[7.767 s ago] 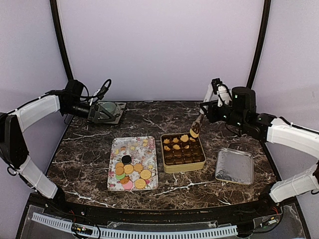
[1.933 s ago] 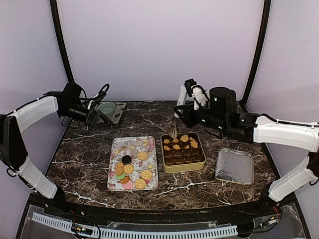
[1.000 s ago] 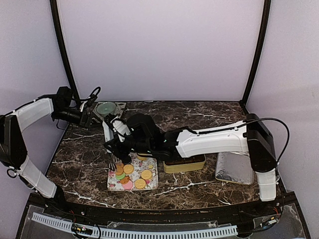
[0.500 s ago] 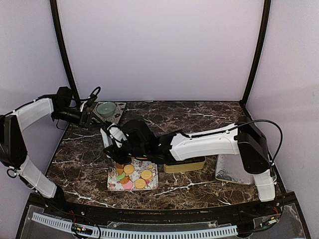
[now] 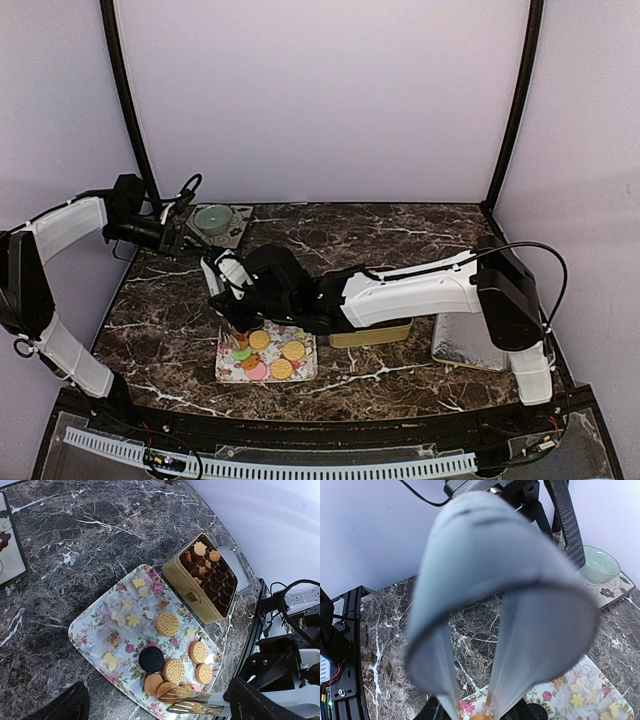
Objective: Pack the cookies
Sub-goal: Pick up the fake cookies from the plate.
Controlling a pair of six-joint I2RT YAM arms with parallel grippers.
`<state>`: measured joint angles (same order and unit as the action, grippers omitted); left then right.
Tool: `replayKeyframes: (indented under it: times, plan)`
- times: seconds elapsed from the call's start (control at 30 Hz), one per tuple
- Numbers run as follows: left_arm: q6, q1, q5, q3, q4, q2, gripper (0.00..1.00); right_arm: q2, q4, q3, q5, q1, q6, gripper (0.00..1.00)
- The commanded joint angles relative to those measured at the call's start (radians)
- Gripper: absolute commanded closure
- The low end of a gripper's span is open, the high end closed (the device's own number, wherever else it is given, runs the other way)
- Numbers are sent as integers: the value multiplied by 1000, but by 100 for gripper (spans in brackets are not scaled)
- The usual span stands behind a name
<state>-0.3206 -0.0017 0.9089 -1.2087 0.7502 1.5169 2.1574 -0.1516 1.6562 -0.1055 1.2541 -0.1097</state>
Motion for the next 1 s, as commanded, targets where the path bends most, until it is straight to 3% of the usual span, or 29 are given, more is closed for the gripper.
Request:
replayKeyframes:
  times: [0.0, 0.1, 0.2, 0.33, 0.7, 0.9, 0.97]
  plan:
    - [5, 6, 29, 10, 14, -27, 1, -37, -15, -25, -49, 0, 14, 74]
    - [5, 6, 31, 13, 14, -27, 1, -51, -20, -25, -59, -5, 23, 78]
    - [5, 6, 31, 14, 14, -29, 1, -58, -8, -20, -58, -12, 32, 76]
    - [6, 6, 31, 19, 11, -29, 1, -75, -25, -46, -58, -25, 18, 85]
    - [12, 6, 40, 25, 6, -25, 1, -160, -137, -137, -17, -98, -65, 96]
    - [12, 6, 42, 28, 6, -24, 1, -205, -173, -186, 18, -132, -105, 98]
    - [11, 6, 43, 28, 6, -24, 1, -214, -175, -199, 30, -135, -105, 94]
